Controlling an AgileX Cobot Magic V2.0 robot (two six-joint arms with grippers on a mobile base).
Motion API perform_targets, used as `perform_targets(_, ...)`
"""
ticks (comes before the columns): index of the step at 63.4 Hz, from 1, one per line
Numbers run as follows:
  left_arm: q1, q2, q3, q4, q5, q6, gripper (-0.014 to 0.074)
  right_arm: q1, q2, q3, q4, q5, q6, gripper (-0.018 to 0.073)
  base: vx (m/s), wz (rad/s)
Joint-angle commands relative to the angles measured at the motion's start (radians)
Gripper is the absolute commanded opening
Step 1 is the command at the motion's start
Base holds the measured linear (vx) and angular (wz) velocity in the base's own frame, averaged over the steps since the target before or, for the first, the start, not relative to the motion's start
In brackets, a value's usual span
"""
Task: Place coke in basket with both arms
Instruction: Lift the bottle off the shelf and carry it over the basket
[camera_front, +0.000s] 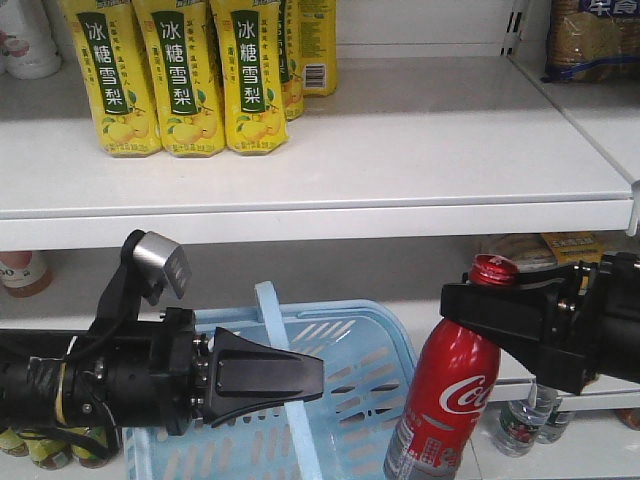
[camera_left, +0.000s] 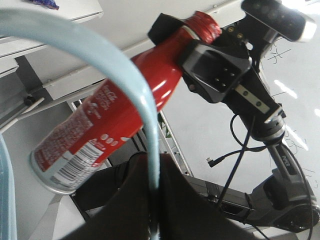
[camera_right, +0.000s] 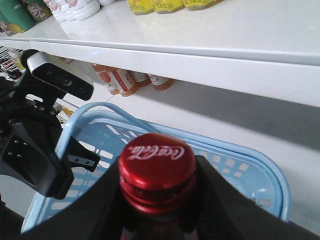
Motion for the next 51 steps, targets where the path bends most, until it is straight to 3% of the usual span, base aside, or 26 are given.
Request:
perform_targets(1,-0.008,-0.031,-0.025,-0.077,-0.219,-0.001,-0.0006,-0.002,0.02,-0.034,0.076,-0.008,-0.005,-0.0003,0.0,0.0)
perform_targets(12,-0.008,-0.031,-0.025,-0.077,-0.219,-0.001,-0.0006,0.098,0.077,-0.034,0.062,0.029,-0.007,-0.0003,0.0,0.0)
perform_targets(29,-0.008,-0.031,-0.025,-0.077,-0.219,-0.001,-0.0006,0.308,0.142,-0.035,0.02,0.388,-0.008,-0.0003,0.0,0.0)
perform_targets(42,-0.008,-0.031,-0.025,-0.077,-0.219,-0.001,-0.0006,0.377,0.221,-0.035,0.018,0.433,-0.007,-0.0003,0.0,0.0)
perform_targets(51,-0.008,-0.031,-0.025,-0.077,-0.219,-0.001,-0.0006,0.385,0.27,-0.035,0.017,0.43,-0.008,0.0001,0.0,0.0)
